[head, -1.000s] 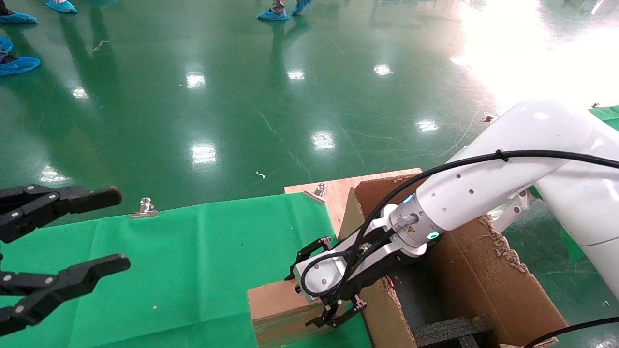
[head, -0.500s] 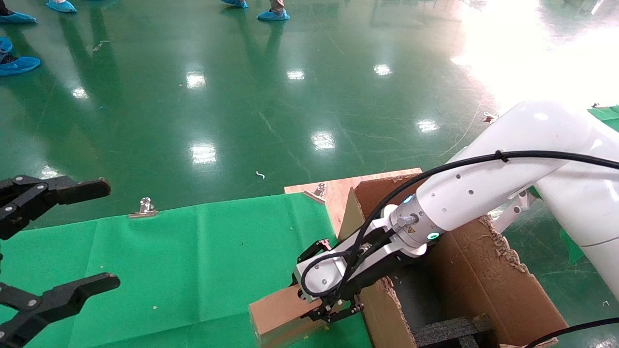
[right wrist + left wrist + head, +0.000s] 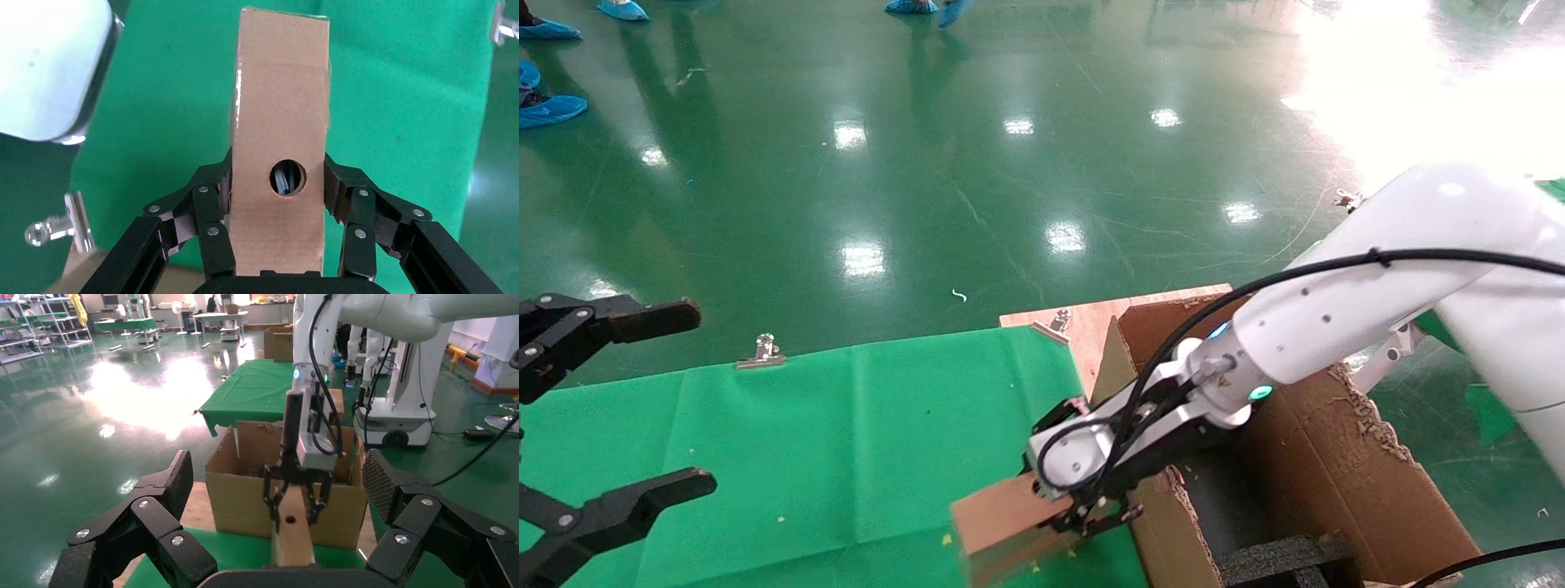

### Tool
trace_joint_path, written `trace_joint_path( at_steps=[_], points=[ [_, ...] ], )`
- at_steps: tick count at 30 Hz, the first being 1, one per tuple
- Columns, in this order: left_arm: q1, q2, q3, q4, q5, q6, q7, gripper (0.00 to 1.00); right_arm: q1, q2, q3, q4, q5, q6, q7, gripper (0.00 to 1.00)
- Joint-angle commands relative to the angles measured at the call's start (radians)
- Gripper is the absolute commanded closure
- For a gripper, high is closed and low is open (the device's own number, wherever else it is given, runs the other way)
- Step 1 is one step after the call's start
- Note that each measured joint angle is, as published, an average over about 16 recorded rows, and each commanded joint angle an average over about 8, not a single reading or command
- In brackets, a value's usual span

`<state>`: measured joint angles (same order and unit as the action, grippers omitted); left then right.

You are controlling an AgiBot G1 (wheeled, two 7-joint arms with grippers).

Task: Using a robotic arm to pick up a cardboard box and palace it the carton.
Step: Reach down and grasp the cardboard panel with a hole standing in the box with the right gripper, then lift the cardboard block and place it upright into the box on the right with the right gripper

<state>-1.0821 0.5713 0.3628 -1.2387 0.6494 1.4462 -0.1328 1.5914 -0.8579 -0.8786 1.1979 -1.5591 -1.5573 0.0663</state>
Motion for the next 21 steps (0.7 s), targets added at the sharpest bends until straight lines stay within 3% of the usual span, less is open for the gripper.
trace_joint_path(
  at_steps=[1, 11, 21],
  points=[
    [0.0, 0.0, 0.0, 0.0, 0.0, 0.0, 0.0, 0.0, 0.011, 0.008, -0.001, -0.001, -0.005, 0.001, 0.005, 1.0],
    [0.0, 0.0, 0.0, 0.0, 0.0, 0.0, 0.0, 0.0, 0.178, 0.022, -0.004, -0.086, 0.027, -0.022, -0.018, 1.0],
    [0.0, 0.0, 0.0, 0.0, 0.0, 0.0, 0.0, 0.0, 0.387, 0.033, -0.041, -0.266, 0.081, -0.025, -0.109, 1.0]
  ],
)
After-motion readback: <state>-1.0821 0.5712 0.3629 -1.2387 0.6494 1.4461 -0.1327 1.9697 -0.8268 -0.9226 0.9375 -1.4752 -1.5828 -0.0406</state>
